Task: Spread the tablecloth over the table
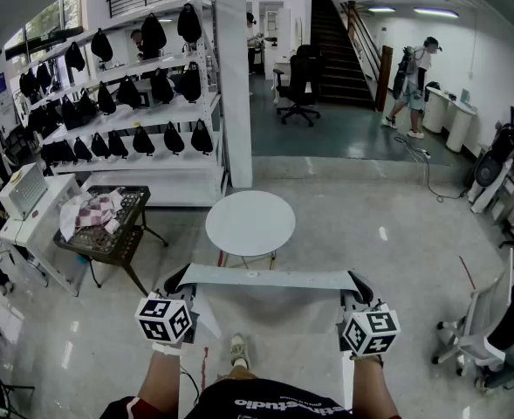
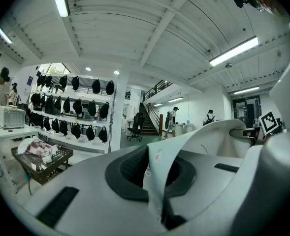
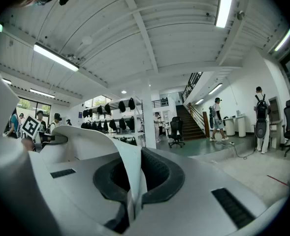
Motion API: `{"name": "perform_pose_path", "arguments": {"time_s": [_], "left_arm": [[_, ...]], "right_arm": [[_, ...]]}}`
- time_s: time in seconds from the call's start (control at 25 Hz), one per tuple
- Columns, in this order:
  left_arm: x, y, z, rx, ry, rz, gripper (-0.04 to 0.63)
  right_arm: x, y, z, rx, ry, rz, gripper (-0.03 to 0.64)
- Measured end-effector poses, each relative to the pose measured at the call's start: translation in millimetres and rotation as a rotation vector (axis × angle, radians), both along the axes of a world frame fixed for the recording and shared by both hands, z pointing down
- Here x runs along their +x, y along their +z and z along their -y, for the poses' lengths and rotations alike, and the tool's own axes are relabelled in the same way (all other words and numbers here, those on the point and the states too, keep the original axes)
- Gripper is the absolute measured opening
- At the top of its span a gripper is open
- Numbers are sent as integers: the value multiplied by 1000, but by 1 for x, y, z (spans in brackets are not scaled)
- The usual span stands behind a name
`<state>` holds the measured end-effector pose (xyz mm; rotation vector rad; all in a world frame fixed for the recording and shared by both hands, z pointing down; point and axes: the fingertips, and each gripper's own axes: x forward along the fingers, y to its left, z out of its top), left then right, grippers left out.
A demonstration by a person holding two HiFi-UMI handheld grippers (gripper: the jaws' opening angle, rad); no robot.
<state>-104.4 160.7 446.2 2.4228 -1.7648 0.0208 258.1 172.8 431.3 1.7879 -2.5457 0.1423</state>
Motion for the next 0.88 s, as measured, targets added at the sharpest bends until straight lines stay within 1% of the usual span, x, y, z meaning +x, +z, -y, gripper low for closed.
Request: {"name": "perform_pose_path", "arguments": {"time_s": [0.28, 0.88], "left_arm": [[-4, -1, 4, 8, 2, 0, 20], [2, -2, 8, 11, -1, -2, 20]], "right_arm": [[-4, 2, 3, 6, 5, -5, 28], [2, 3, 3, 16, 2, -7, 28]]}}
